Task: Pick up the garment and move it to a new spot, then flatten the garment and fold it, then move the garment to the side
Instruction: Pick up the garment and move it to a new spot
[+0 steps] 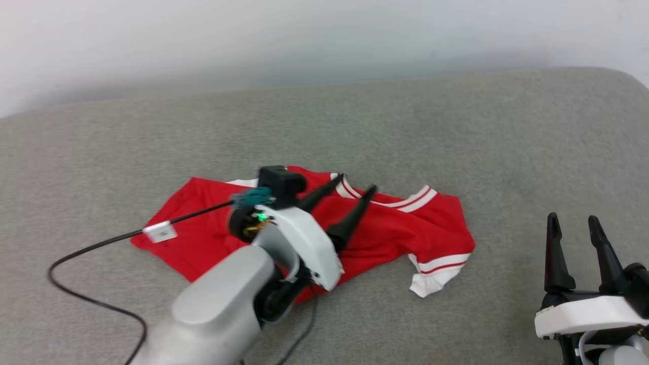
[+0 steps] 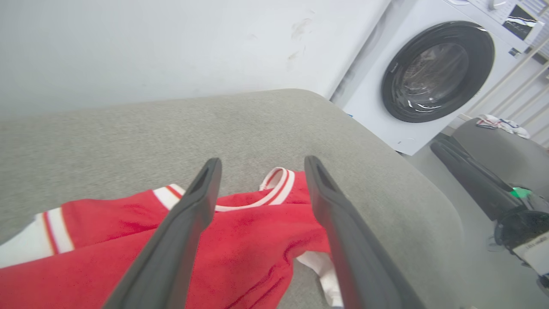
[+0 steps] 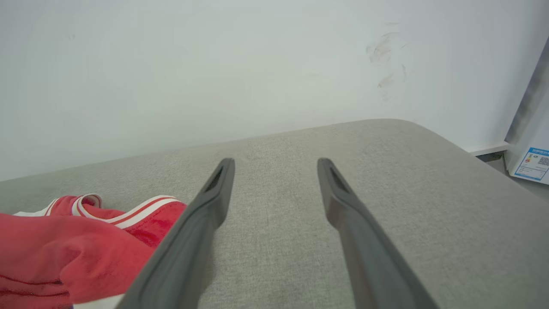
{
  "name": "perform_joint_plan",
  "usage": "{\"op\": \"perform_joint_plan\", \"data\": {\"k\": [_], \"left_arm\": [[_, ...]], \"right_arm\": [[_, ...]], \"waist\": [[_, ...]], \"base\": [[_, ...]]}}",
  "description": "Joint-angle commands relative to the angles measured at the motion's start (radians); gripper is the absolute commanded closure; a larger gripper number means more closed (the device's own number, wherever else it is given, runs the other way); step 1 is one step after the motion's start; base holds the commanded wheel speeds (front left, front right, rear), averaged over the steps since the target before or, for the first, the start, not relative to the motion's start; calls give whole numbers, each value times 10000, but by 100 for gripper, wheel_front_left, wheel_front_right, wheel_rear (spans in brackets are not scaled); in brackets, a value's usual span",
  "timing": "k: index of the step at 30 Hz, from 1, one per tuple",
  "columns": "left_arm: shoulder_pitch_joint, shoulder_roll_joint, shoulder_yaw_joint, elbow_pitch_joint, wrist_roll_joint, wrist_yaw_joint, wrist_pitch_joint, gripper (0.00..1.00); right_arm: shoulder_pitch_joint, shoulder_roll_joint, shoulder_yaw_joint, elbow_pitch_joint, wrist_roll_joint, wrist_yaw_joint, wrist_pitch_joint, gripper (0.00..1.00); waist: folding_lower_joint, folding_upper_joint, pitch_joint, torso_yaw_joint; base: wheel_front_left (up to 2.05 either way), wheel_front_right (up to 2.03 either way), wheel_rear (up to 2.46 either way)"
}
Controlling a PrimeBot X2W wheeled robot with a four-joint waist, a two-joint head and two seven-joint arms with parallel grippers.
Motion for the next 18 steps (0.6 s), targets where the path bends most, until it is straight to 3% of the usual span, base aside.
{"op": "perform_joint_plan", "data": {"k": [1, 4, 8, 11, 12, 18], "left_arm": [[84, 129, 102, 35, 103, 46, -197, 0], [93, 798, 685, -98, 630, 456, -1244, 0], [616, 1613, 1533, -734, 1340, 1034, -1538, 0], [1403, 2071, 2743, -1791, 2069, 1412, -1562, 0], [1403, 2071, 2743, -1791, 2069, 1412, -1562, 0], [4137, 2131, 5012, -3429, 3045, 1831, -1554, 0]], "right_arm": [[121, -1, -21, -73, -55, -3, -17, 0], [276, 2, 62, -286, 94, -3, -17, 0], [450, 0, 281, -593, 231, -3, -17, 0], [663, 2, 494, -871, 110, -3, -17, 0], [663, 2, 494, -871, 110, -3, -17, 0], [1009, -1, 605, -1230, 62, -3, -17, 0]], "waist": [[0, -1, -261, 300], [0, -1, -616, 737], [0, -1, -902, 1133], [0, -1, -1049, 1358], [0, -1, -1049, 1358], [0, -1, -1210, 1605]], "base": [[0, 0, 0], [0, 0, 0], [0, 0, 0], [0, 0, 0], [0, 0, 0], [0, 0, 0]]}}
